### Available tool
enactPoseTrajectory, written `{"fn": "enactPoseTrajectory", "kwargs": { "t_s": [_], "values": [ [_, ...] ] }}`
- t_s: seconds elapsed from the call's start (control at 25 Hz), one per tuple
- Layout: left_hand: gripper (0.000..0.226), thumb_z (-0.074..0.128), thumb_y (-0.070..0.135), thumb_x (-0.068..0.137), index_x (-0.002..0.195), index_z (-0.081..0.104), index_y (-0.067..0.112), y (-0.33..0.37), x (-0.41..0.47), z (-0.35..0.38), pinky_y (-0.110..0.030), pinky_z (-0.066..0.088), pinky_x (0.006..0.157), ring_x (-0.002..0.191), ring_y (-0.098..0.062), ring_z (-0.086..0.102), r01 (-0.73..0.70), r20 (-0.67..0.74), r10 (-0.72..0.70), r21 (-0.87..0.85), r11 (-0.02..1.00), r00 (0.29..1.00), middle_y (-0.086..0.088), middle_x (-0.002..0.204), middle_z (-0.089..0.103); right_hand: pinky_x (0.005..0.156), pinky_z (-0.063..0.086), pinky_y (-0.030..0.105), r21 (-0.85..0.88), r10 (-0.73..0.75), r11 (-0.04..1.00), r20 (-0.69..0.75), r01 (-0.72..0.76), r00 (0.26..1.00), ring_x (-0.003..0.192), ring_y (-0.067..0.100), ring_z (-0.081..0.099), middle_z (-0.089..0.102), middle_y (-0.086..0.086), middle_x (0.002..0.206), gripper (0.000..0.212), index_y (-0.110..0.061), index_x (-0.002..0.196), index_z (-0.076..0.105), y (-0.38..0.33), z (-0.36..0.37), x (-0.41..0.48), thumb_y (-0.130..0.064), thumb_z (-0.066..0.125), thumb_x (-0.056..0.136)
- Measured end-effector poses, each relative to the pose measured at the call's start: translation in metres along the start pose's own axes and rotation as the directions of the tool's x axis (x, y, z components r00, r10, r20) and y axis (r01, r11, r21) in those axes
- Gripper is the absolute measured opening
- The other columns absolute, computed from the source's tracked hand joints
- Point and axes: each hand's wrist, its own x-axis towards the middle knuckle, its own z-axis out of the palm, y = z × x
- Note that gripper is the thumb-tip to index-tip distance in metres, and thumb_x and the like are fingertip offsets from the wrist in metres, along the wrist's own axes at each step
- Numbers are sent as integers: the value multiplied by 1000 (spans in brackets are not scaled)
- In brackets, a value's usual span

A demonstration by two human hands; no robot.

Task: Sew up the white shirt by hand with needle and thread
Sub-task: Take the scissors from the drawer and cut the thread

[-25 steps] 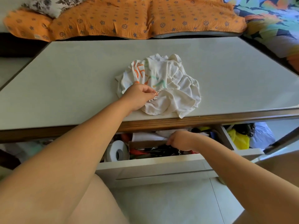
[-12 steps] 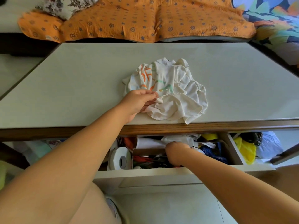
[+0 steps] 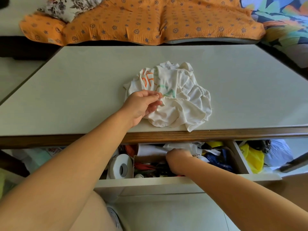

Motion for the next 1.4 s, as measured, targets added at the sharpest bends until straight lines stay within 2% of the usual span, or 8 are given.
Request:
{"fn": "enactPoseTrajectory", "kwargs": {
  "t_s": [0.2, 0.48, 0.6, 0.72, 0.88, 1.0, 1.12, 1.4],
  "values": [
    [9, 57, 5, 95, 99, 66, 6, 3, -3, -2, -25, 58, 79, 84, -18, 72, -6, 41, 10, -96, 995, 999, -6, 88, 72, 95, 43, 34, -195, -41, 980, -25, 35, 999, 117, 27, 55, 57, 10, 129, 30, -7, 127, 56, -5, 8, 4, -12, 51, 97],
    [7, 57, 6, 96, 98, 64, 8, 0, -2, 0, -26, 58, 78, 83, -17, 72, 41, 76, -36, -71, 997, 996, -7, 92, 72, 82, 42, 30, -223, -84, 971, 20, 86, 996, 106, 24, 59, 63, 6, 115, 25, -12, 117, 61, 1, -2, 2, -23, 58, 94],
    [8, 58, 6, 95, 101, 63, 7, 0, 1, -4, -27, 59, 79, 85, -19, 72, 65, 77, -59, -73, 995, 995, -8, 92, 72, 72, 45, 29, -92, -174, 981, -13, 172, 985, 86, 21, 57, 62, 4, 94, 26, -8, 99, 62, 11, -22, -16, -33, 58, 93],
    [7, 59, 7, 95, 100, 64, 7, 0, 2, -6, -29, 58, 82, 87, -20, 72, 81, 70, -75, -75, 994, 995, -10, 92, 72, 76, 51, 33, 92, -282, 955, -18, 283, 959, 90, 24, 64, 69, 10, 102, 32, -7, 106, 68, 27, -38, -40, -34, 54, 96],
    [7, 59, 7, 95, 100, 63, 8, 1, 2, -5, -31, 58, 83, 87, -23, 73, 103, 72, -97, -91, 990, 993, -12, 92, 72, 73, 55, 23, 504, -312, 808, -73, 305, 947, 69, 8, 69, 76, 3, 84, 13, -19, 102, 66, 53, -59, -77, -26, 58, 95],
    [7, 57, 6, 95, 100, 62, 8, 1, 3, -6, -32, 58, 83, 84, -23, 74, 135, 77, -126, -129, 982, 989, -15, 92, 72, 77, 55, 22, 595, -235, 736, -222, 322, 946, 68, 5, 70, 75, -7, 77, 10, -24, 100, 65, 78, -78, -93, -23, 58, 93],
    [7, 56, 6, 96, 100, 61, 9, 0, 4, -7, -32, 58, 83, 82, -22, 74, 167, 95, -153, -162, 973, 984, -15, 92, 72, 62, 47, 15, 578, -1, 772, -417, 266, 909, 62, 3, 65, 70, -14, 71, 9, -31, 95, 65, 104, -93, -90, -35, 67, 87],
    [14, 61, 11, 92, 107, 62, 10, 0, 8, -8, -33, 60, 83, 93, -27, 73, 217, 143, -195, -161, 963, 970, -17, 101, 72, 73, 55, 34, 475, 163, 866, -560, 154, 812, 77, 17, 63, 67, -5, 87, 40, -22, 96, 64, 116, -86, -67, -53, 73, 73]
  ]
}}
